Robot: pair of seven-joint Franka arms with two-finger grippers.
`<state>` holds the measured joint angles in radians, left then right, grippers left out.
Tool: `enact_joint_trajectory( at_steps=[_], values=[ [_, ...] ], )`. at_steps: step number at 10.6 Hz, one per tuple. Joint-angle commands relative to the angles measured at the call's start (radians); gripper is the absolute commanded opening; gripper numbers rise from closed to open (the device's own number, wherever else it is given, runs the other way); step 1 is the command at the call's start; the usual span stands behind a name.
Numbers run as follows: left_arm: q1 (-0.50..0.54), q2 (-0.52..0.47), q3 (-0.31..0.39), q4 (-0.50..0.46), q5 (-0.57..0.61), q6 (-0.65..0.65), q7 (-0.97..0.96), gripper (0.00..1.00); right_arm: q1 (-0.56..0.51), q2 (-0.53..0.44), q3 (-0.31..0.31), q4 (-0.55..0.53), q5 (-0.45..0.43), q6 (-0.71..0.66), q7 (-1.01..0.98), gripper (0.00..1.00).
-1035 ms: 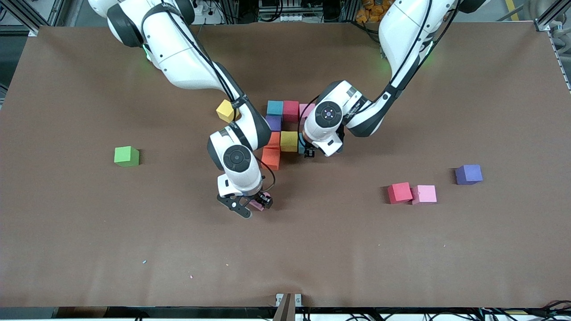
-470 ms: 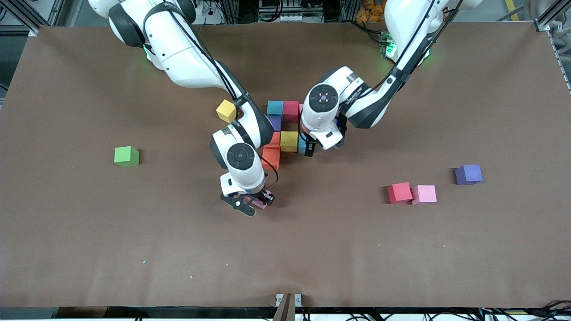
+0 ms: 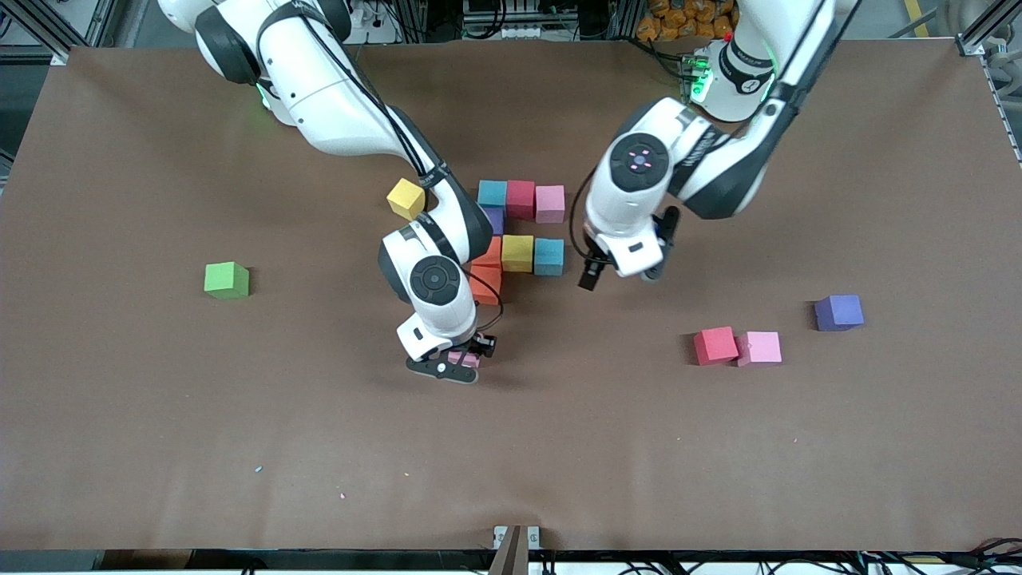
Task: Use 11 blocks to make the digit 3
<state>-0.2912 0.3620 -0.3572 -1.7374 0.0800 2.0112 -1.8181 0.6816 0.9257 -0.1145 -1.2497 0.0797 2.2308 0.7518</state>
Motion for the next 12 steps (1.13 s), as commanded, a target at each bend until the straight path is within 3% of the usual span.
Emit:
enact_joint_trajectory(
  at_steps=[1, 4, 6, 10, 12],
  values=[
    [0.068, 0.003, -0.003, 0.091, 0.023, -0.094, 0.153, 1.0, 0.012, -0.004, 0.027, 0.003, -0.008, -0.014, -0.072, 0.01],
    [0.136, 0.017, 0.004, 0.113, 0.033, -0.103, 0.308, 1.0, -0.002, -0.005, 0.051, -0.016, -0.003, -0.01, -0.137, 0.0],
    [0.127, 0.049, 0.004, 0.157, 0.143, -0.103, 0.341, 1.0, -0.005, -0.014, 0.058, -0.037, -0.003, -0.011, -0.178, 0.0],
    [0.141, 0.048, 0.012, 0.173, 0.188, -0.103, 0.74, 1.0, -0.005, -0.039, 0.075, -0.088, 0.018, -0.008, -0.193, 0.0],
    [0.142, 0.038, 0.059, 0.19, 0.187, -0.103, 0.947, 1.0, -0.005, -0.053, 0.075, -0.108, 0.026, -0.017, -0.192, 0.0]
  ],
)
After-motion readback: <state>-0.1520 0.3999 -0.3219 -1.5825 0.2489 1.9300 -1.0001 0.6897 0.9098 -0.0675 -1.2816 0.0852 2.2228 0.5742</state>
